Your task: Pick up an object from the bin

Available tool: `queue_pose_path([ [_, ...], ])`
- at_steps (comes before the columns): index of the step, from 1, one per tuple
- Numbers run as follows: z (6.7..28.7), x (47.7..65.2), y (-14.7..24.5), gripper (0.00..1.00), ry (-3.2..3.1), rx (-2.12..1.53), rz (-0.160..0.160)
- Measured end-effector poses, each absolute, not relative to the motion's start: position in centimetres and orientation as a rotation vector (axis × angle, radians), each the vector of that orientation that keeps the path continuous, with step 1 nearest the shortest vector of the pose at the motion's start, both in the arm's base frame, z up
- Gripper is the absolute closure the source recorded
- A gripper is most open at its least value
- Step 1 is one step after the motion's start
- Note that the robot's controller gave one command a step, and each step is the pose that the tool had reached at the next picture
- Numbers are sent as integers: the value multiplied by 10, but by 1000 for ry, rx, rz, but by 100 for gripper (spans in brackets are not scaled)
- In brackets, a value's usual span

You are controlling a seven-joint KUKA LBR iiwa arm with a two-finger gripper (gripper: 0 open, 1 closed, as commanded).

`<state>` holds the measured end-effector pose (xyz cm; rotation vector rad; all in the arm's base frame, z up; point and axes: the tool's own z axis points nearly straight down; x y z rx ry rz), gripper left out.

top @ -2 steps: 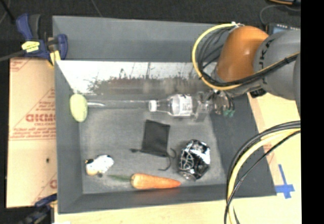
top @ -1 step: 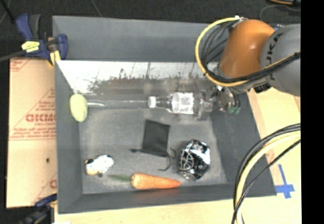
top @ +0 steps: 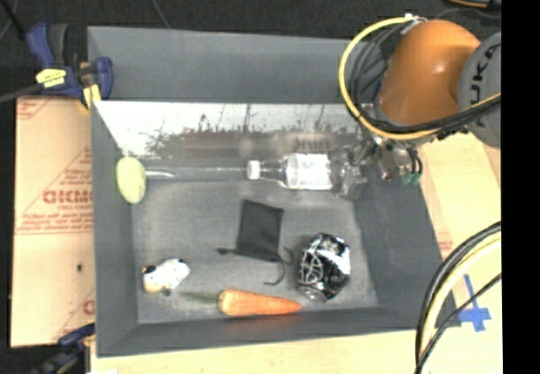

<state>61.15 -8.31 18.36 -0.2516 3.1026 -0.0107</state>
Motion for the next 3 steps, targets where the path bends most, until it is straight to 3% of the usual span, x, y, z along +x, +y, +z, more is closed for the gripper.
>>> queue_pose_path([
  [1,200,604,-88,100,3099,-214,-11],
  [2,144,602,-79,100,3099,-167,-11],
  [3,116,594,-86,100,3110,-65,-5],
])
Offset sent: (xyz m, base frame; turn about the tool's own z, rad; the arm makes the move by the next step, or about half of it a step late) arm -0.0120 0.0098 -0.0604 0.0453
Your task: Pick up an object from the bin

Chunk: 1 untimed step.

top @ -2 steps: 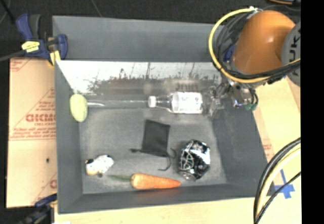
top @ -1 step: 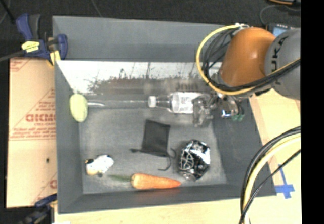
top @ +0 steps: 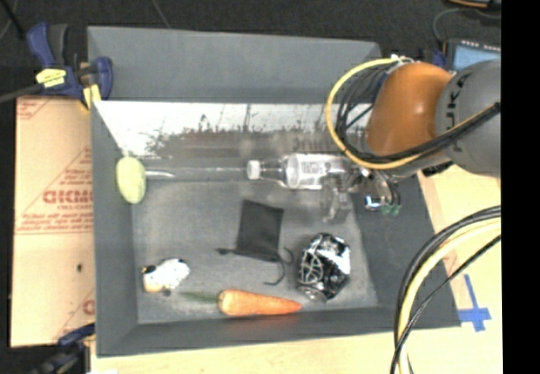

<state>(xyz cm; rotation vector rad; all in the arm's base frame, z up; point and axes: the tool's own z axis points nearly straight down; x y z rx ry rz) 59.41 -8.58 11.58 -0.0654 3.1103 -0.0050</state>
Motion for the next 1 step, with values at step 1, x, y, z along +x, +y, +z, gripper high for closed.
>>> queue_pose_path([
  [1,112,593,-94,100,3105,68,-6],
])
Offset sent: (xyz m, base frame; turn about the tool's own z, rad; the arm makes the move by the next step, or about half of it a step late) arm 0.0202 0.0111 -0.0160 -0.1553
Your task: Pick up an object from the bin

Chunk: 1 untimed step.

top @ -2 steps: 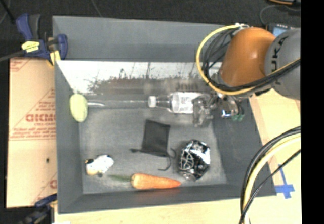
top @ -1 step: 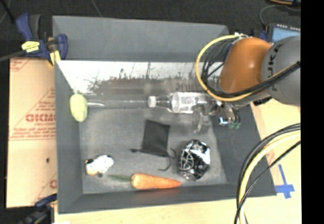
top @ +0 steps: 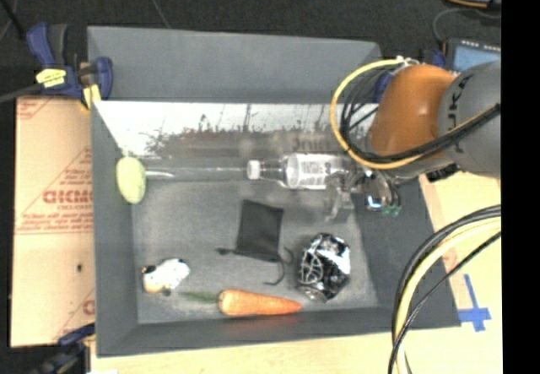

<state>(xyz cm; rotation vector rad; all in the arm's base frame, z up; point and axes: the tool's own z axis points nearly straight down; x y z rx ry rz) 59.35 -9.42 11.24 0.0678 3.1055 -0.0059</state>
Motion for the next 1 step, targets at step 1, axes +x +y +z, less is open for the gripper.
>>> queue_pose_path([
  [1,107,604,-86,100,3103,-77,-10],
])
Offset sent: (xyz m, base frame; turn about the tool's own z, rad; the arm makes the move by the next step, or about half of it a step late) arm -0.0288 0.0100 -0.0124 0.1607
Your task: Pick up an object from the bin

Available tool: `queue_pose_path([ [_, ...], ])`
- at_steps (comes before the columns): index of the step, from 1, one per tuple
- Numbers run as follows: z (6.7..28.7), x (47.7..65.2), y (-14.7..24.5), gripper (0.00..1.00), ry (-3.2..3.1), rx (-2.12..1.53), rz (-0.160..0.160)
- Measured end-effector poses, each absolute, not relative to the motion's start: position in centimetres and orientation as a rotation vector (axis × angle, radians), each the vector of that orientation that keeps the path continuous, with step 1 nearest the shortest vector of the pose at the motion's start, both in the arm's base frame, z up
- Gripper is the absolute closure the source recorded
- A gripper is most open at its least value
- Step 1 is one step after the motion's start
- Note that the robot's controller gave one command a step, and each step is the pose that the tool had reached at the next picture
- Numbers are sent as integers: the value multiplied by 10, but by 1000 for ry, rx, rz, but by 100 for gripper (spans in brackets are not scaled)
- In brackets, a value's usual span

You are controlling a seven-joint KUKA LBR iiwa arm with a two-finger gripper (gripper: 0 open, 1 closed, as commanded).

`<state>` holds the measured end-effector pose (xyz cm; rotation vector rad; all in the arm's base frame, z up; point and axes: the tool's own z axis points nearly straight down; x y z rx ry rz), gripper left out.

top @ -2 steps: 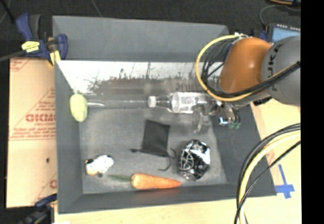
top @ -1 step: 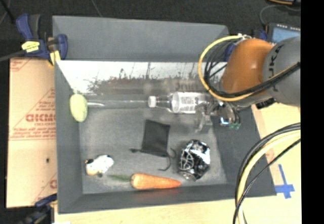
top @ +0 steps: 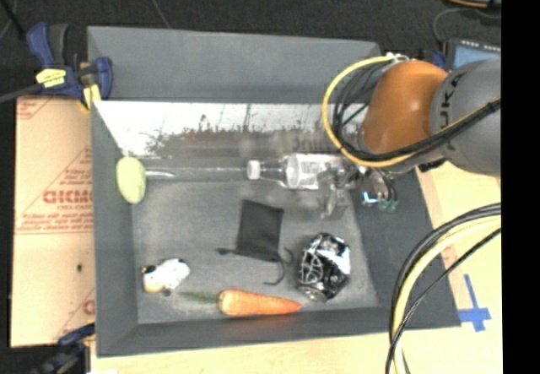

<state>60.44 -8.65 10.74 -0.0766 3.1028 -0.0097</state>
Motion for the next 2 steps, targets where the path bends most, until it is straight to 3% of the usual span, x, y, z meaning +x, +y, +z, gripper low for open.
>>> queue_pose_path([
  [1,105,593,-85,100,3091,-293,-13],
  [2,92,596,-79,100,3103,-45,-8],
])
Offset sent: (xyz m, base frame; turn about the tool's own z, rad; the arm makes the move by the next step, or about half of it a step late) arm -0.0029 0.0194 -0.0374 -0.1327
